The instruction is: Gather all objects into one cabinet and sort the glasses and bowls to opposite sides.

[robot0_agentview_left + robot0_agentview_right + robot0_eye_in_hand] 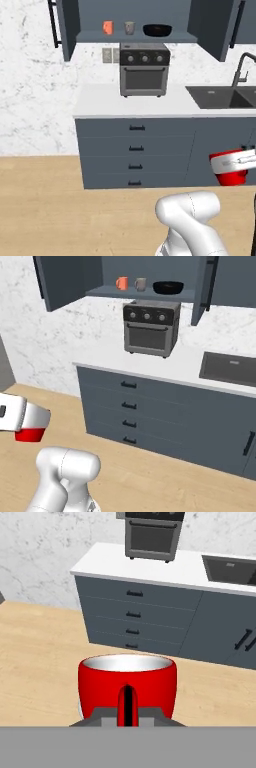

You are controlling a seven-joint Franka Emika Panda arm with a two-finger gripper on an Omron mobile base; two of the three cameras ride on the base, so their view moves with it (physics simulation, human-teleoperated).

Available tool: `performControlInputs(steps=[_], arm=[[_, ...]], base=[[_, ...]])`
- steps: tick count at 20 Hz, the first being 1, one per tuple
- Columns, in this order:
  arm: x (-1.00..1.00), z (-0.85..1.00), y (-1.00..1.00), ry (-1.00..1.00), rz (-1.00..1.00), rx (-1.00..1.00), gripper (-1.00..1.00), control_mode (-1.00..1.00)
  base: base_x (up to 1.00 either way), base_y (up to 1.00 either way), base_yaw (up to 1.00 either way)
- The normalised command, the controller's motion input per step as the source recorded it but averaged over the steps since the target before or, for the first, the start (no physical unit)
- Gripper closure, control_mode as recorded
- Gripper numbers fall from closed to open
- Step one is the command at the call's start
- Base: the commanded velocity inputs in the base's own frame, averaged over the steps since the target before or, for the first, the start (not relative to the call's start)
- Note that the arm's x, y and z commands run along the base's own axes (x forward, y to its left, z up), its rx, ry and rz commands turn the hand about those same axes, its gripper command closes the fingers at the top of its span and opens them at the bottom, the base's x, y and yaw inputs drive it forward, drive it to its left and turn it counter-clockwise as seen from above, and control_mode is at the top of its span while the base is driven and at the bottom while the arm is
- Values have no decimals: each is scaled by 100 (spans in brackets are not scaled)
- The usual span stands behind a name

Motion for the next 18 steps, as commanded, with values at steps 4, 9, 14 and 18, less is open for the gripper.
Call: performControlInputs(steps=[4, 9, 14, 18], arm=[[0, 0, 0, 0, 0, 0, 100, 100], [0, 0, 0, 0, 0, 0, 100, 100], [0, 0, 0, 0, 0, 0, 100, 100], [0, 0, 0, 0, 0, 0, 100, 100]], base=[[33, 13, -25], [29, 11, -24], [23, 73, -5], [92, 93, -2]])
